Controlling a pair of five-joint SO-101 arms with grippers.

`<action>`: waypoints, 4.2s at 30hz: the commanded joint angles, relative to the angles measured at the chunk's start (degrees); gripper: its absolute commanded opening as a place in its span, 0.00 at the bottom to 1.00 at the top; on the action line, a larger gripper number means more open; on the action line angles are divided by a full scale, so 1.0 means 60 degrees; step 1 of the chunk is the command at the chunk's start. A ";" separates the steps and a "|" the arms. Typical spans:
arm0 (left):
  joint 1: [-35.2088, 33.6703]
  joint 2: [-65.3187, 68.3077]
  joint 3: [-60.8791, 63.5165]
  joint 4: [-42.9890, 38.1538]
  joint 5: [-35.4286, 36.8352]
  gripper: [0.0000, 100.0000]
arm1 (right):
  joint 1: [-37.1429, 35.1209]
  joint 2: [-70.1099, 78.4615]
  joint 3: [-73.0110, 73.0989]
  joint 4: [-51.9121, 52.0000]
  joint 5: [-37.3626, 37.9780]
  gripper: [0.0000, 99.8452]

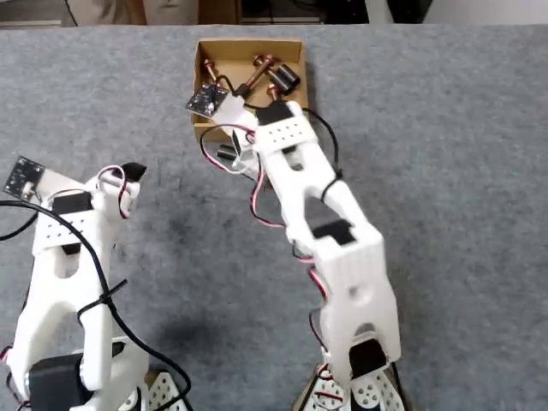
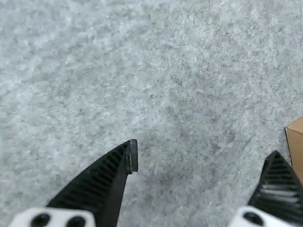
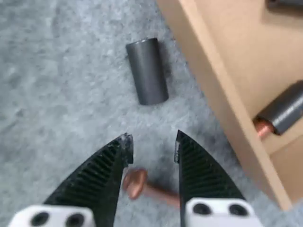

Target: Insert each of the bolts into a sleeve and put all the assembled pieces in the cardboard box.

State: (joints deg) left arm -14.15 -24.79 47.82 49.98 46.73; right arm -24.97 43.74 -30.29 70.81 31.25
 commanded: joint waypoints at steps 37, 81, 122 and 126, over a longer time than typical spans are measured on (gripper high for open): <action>0.0806 -0.0051 0.0498 -0.0513 0.0044 0.39 | -0.0799 0.6161 -1.0029 0.3487 0.1714 0.14; 0.2945 -0.0022 -0.5612 0.5788 -0.4190 0.39 | 0.3040 -0.4886 -0.7216 0.5275 -0.2535 0.00; 0.6418 1.3941 -2.0161 0.6535 -1.0974 0.32 | 0.8198 -1.0000 0.8271 0.0044 -0.0982 0.00; 0.6403 1.4733 -2.1070 0.6813 -1.1473 0.32 | 0.8198 -1.0000 0.8256 0.0044 -0.0982 0.00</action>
State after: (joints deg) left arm 23.91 62.77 -72.62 89.63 -20.18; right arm 23.38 -13.49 19.47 72.13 25.01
